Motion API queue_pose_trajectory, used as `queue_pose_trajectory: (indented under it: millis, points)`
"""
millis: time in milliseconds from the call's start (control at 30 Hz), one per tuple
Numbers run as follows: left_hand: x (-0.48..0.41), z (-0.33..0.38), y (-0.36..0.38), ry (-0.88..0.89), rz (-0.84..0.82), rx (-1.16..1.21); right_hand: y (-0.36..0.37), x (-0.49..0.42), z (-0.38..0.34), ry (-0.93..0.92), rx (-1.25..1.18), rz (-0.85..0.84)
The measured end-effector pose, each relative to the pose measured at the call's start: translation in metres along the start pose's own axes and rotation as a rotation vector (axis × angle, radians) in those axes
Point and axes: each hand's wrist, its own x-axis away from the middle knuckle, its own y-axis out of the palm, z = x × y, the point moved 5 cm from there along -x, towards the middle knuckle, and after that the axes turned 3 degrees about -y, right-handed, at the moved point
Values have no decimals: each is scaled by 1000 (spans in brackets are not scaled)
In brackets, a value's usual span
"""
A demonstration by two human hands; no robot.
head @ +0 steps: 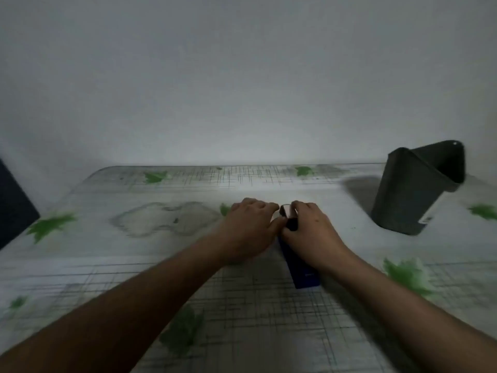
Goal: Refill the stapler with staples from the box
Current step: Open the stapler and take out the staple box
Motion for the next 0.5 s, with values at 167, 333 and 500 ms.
queue_pose_trajectory:
  millis: [167, 333, 500]
  points:
    - [2, -5, 13, 41, -144, 74, 6, 3, 3, 20, 43, 10]
    - [-1, -12, 10, 83, -61, 158, 4, -3, -3, -35, 89, 26]
    - [-6, -34, -5, -4, 134, 216, 5, -19, -17, -127, 103, 13]
